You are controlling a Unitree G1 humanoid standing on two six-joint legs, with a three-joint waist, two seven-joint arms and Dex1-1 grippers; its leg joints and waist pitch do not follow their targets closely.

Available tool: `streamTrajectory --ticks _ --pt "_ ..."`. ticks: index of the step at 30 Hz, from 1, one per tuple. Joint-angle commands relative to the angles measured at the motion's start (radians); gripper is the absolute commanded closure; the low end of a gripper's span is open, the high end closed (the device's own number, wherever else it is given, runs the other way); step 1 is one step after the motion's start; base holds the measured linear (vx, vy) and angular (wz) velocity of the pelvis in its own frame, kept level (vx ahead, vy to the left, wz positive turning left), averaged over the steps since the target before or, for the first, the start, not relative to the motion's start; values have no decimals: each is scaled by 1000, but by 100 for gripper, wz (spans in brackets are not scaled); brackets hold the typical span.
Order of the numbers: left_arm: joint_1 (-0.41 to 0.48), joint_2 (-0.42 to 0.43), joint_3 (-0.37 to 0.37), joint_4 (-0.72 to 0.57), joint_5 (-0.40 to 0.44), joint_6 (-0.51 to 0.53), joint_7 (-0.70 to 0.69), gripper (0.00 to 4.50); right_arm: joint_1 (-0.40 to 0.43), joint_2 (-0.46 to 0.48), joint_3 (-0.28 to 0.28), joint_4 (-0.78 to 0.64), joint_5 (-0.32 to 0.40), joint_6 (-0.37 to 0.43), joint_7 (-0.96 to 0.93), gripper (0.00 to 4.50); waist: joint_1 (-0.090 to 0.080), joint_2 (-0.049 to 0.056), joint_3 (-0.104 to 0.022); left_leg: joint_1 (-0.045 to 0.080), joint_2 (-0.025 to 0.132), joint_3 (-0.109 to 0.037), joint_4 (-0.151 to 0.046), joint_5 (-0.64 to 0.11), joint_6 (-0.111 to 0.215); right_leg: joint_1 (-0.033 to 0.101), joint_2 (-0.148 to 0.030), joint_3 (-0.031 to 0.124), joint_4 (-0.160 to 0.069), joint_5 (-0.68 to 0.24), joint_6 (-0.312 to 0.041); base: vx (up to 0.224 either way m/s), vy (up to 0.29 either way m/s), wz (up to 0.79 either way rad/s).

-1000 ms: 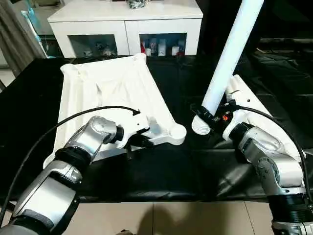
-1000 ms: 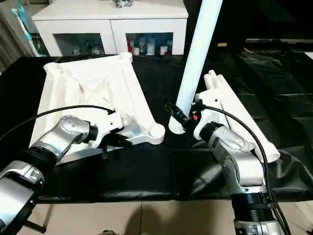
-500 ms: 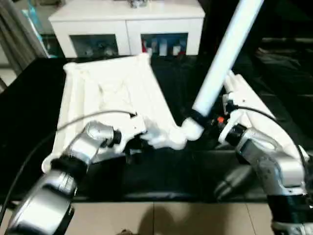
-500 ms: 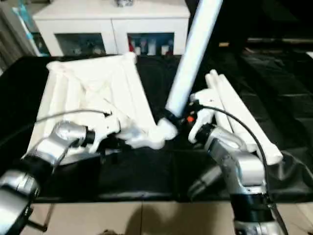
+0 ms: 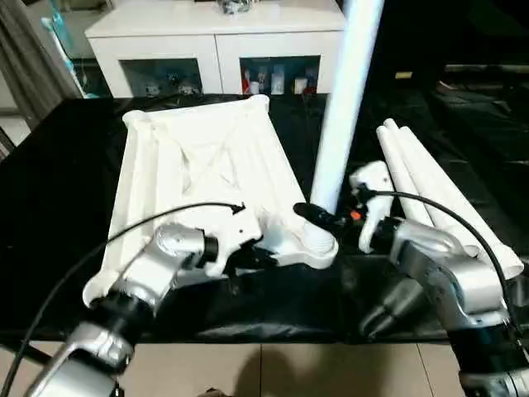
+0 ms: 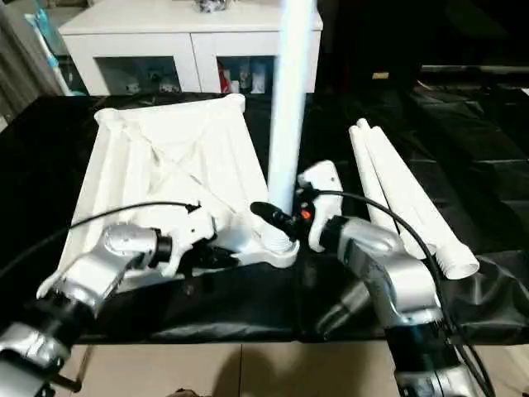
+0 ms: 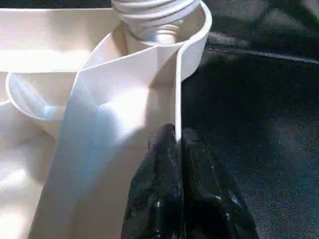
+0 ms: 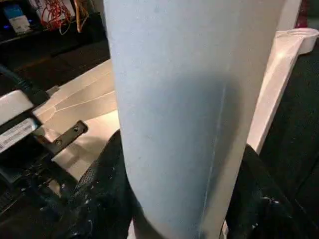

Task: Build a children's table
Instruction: Pick table leg

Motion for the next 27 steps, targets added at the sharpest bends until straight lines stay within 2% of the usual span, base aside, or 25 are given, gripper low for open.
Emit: streamTrajectory --ticks 1,5,11,12,15,19,25,27 --pt "17 -5 -22 11 8 1 12 450 -15 0 4 8 -6 -10 3 263 -1 -26 -65 24 39 -10 -81 -181 34 35 -36 19 -71 -145 -224 0 0 0" --pt "8 -7 -18 19 25 9 22 450 -9 -23 45 16 -24 16 36 263 -1 -26 -64 24 40 -10 -82 -192 35 36 -36 19 -72 -156 -224 0 0 0" --pt "-4 -8 -10 15 31 22 25 450 -4 -23 45 37 -29 22 43 263 -3 -28 -63 25 41 -12 -87 -223 19 34 -36 20 -76 -184 -216 0 0 0" --pt "-6 -10 -10 20 33 19 25 450 -4 -20 44 47 -31 25 40 263 -3 -21 -63 27 41 -12 -87 -226 15 33 -36 19 -75 -183 -216 0 0 0" --pt "-9 -12 -11 26 36 16 24 450 -3 -20 47 55 -32 22 41 263 -4 -26 -63 26 40 -11 -87 -228 15 34 -36 20 -76 -170 -220 0 0 0" --pt "-14 -14 -10 27 39 19 19 450 3 -25 47 67 -37 20 41 263 -4 -24 -64 27 41 -12 -87 -228 16 33 -36 20 -76 -169 -221 0 0 0" --pt "-15 -10 -10 26 41 18 16 450 3 -39 37 68 -39 25 46 263 -4 -30 -63 27 41 -12 -88 -235 14 34 -36 20 -76 -171 -220 0 0 0" --pt "-15 -10 -9 27 42 17 17 450 2 -44 37 68 -41 25 51 263 -4 -28 -64 28 41 -11 -87 -233 16 33 -37 20 -77 -168 -224 0 0 0"
